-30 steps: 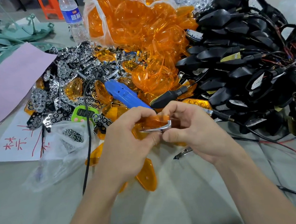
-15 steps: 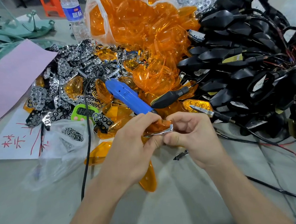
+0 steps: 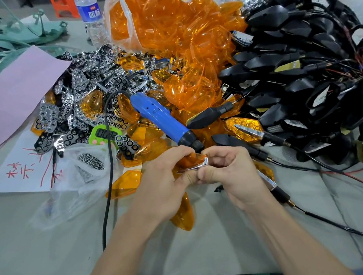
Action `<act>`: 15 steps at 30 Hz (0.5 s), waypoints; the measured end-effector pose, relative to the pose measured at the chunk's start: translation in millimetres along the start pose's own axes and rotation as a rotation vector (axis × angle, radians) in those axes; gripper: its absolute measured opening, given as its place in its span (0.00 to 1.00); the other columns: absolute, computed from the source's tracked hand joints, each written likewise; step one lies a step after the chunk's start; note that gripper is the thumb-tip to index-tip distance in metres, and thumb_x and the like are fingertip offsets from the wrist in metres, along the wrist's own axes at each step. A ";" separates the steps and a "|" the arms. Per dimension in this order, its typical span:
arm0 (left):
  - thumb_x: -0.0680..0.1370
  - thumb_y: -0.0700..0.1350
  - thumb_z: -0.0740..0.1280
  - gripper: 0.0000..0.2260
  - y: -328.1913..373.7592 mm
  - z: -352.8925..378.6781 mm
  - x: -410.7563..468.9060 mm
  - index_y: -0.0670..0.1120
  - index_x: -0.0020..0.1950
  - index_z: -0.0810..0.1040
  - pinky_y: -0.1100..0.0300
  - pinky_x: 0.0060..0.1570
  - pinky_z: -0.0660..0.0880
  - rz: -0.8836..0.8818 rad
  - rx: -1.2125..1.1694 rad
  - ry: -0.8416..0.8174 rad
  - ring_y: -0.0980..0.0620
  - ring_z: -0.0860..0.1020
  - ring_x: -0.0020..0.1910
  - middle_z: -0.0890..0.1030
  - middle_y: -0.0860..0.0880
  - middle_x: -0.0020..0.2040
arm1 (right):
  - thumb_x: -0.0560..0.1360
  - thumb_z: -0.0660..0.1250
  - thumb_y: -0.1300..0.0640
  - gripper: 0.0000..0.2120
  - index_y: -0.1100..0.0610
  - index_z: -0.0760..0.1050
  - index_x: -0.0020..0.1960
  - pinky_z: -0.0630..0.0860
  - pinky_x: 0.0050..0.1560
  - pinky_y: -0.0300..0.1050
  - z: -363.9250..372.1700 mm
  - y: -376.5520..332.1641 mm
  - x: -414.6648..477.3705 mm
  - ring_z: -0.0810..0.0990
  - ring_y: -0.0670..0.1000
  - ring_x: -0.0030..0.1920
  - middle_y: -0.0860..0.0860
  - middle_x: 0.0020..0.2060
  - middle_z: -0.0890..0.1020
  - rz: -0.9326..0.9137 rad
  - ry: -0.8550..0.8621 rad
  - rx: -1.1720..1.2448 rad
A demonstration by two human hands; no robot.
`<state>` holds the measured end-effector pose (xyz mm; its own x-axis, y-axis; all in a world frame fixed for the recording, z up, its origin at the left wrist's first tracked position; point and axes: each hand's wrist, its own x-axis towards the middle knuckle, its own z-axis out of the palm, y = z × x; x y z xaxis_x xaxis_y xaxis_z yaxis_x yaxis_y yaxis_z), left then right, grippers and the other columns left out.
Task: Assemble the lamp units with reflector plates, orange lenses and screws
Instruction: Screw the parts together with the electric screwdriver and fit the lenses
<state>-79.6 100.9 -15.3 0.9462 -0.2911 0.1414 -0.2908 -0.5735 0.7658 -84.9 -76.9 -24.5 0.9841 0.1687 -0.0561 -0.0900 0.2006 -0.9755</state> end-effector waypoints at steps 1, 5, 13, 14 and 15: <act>0.77 0.49 0.75 0.11 0.3 -2.3 0.1 0.58 0.58 0.80 0.65 0.49 0.73 -0.008 -0.009 -0.004 0.57 0.78 0.51 0.80 0.60 0.48 | 0.64 0.83 0.54 0.15 0.54 0.86 0.49 0.83 0.43 0.46 1.4 -0.6 -0.4 0.87 0.56 0.42 0.59 0.44 0.87 -0.002 0.000 -0.007; 0.73 0.44 0.79 0.12 4.0 -16.2 1.7 0.58 0.51 0.82 0.75 0.49 0.68 0.042 0.076 0.058 0.61 0.77 0.50 0.79 0.63 0.44 | 0.68 0.77 0.67 0.14 0.51 0.84 0.48 0.82 0.47 0.45 9.8 2.2 -0.2 0.86 0.53 0.46 0.54 0.46 0.87 -0.057 0.010 -0.070; 0.72 0.42 0.79 0.14 15.1 -14.6 0.8 0.55 0.54 0.86 0.71 0.53 0.73 0.061 0.080 0.234 0.57 0.79 0.51 0.83 0.59 0.48 | 0.69 0.78 0.69 0.24 0.48 0.82 0.59 0.83 0.53 0.42 11.9 -15.4 1.8 0.87 0.47 0.51 0.45 0.50 0.88 -0.117 0.137 -0.276; 0.72 0.40 0.79 0.15 15.3 -12.6 0.7 0.55 0.54 0.86 0.71 0.54 0.73 0.063 0.070 0.255 0.58 0.79 0.53 0.83 0.59 0.49 | 0.69 0.78 0.69 0.24 0.49 0.82 0.59 0.84 0.52 0.42 13.3 -15.2 1.9 0.87 0.47 0.50 0.45 0.49 0.88 -0.112 0.170 -0.263; 0.71 0.39 0.79 0.16 15.8 -10.8 0.7 0.55 0.55 0.86 0.71 0.56 0.73 0.069 0.071 0.279 0.61 0.78 0.54 0.83 0.60 0.50 | 0.69 0.78 0.70 0.25 0.49 0.82 0.59 0.84 0.51 0.44 15.3 -14.8 1.9 0.88 0.47 0.49 0.45 0.48 0.88 -0.103 0.204 -0.244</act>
<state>-82.0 100.0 3.7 0.9233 -0.1156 0.3662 -0.3561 -0.6147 0.7038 -84.0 -64.8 -6.9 0.9987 -0.0421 0.0276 0.0261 -0.0343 -0.9991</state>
